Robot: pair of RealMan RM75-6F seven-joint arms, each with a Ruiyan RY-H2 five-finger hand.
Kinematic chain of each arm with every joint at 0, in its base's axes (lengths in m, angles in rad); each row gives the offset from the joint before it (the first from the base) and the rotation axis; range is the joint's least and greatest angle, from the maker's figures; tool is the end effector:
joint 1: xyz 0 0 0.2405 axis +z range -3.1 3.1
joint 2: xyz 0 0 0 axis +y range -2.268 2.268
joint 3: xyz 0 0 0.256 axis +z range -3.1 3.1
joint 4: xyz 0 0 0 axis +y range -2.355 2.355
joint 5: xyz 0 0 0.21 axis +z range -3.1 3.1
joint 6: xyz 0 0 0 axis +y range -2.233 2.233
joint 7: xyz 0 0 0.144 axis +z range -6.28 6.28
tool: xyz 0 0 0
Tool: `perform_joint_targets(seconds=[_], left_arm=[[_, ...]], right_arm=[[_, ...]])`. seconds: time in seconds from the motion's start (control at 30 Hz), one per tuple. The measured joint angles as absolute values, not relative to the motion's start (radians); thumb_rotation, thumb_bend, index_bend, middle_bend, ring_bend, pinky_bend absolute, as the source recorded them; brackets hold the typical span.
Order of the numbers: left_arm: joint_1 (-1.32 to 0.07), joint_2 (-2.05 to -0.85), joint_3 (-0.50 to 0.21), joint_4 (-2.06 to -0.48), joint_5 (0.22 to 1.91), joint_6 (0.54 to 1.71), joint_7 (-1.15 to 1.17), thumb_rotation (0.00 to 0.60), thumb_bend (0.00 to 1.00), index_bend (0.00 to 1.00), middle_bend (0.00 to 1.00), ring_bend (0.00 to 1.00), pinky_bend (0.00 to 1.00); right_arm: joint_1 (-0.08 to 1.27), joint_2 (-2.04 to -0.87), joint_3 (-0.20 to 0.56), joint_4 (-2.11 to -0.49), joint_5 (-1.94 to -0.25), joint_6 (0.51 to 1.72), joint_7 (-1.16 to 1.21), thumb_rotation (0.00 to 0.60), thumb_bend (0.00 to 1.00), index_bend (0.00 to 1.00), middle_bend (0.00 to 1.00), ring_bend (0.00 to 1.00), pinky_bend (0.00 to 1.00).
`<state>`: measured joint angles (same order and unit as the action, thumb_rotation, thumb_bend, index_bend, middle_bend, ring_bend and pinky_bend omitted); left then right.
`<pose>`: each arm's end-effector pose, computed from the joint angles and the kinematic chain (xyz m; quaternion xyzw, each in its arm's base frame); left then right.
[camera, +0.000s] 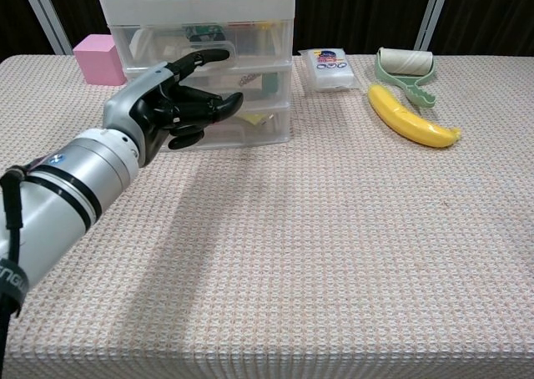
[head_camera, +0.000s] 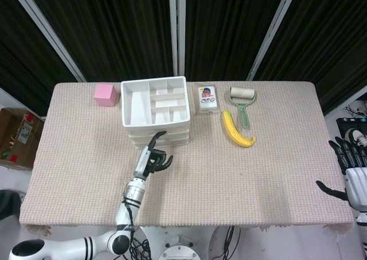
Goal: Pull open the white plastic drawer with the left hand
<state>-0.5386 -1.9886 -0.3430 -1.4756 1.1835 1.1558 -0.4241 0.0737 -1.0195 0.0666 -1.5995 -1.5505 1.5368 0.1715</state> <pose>-0.0839 0.2867 -0.0819 -0.3418 -0.6994 -0.6076 0.1579 -0.3101 -0.1812 0.1984 0.5828 -0.3763 0.4343 0.5745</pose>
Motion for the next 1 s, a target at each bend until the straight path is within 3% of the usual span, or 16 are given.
perform_joint_targets(seconds=[0.23,0.57,0.8,1.0], left_arm=[[-0.545,-2.009,-0.362,-1.447,1.211,1.137,-0.582,0.600,0.38,0.15,0.90,1.00,1.00],[-0.569,-2.043,-0.408,-1.363,1.246,1.069,-0.900,0.600,0.39,0.32,0.91,1.00,1.00],[-0.576,-2.033,-0.420,-1.345,1.243,1.040,-0.953,0.600,0.40,0.49,0.92,1.00,1.00],[-0.569,-2.007,-0.398,-1.356,1.252,1.024,-0.971,0.600,0.40,0.56,0.92,1.00,1.00]], right_arm=[[0.071,-1.022,0.067,-1.590,-1.544,1.532,0.179,0.600,0.05,0.00,0.01,0.00,0.00],[0.069,-1.015,0.068,-1.591,-1.537,1.528,0.181,0.600,0.05,0.00,0.01,0.00,0.00],[0.064,-1.018,0.067,-1.589,-1.532,1.527,0.183,0.600,0.05,0.00,0.01,0.00,0.00],[0.061,-1.021,0.066,-1.590,-1.534,1.529,0.180,0.600,0.05,0.00,0.01,0.00,0.00]])
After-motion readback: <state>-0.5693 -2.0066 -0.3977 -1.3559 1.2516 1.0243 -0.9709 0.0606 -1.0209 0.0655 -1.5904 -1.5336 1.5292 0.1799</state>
